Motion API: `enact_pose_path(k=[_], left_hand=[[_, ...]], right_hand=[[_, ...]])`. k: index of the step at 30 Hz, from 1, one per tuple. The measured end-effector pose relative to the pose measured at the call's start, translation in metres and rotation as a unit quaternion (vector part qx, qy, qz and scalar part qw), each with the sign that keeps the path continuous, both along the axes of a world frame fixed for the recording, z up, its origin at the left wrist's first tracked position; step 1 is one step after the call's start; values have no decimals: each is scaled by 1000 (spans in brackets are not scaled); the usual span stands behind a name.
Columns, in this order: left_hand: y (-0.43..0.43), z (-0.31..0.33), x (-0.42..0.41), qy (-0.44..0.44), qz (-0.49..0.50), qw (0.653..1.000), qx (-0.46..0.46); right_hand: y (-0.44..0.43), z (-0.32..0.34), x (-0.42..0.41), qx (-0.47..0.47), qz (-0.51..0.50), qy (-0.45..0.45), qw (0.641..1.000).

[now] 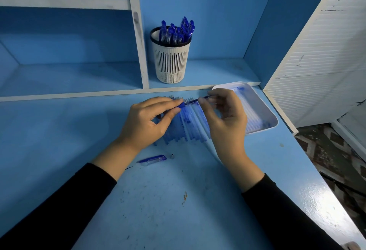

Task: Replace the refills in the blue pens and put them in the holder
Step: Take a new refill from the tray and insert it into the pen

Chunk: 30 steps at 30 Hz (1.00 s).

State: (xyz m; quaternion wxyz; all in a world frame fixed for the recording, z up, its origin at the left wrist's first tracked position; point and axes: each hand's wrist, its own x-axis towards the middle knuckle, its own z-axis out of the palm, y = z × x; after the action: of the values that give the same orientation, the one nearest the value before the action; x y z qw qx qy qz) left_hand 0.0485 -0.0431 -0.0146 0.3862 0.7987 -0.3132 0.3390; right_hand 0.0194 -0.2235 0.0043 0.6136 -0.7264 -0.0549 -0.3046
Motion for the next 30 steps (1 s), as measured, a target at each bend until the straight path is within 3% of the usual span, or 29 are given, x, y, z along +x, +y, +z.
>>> enact_pose_path(k=[6,18,24,27,30], left_hand=[[1,1,-2,-7,-2,1000,-3],[21,5,-18,11,17,1000,-7],[41,6,-37,13,32,999,7],[51,6,-48,26,36,999,4],[58,6,-60,34,36,999,9]], right_hand=[[-4,-1,-1,-56,62,-12,996],[3,0,-13,9,159,91,983],[-3,-3,-33,-165,211,86,960],[-3,-7,-39,-271,251,55,928],[-1,-10,-42,-314,290,47,903]])
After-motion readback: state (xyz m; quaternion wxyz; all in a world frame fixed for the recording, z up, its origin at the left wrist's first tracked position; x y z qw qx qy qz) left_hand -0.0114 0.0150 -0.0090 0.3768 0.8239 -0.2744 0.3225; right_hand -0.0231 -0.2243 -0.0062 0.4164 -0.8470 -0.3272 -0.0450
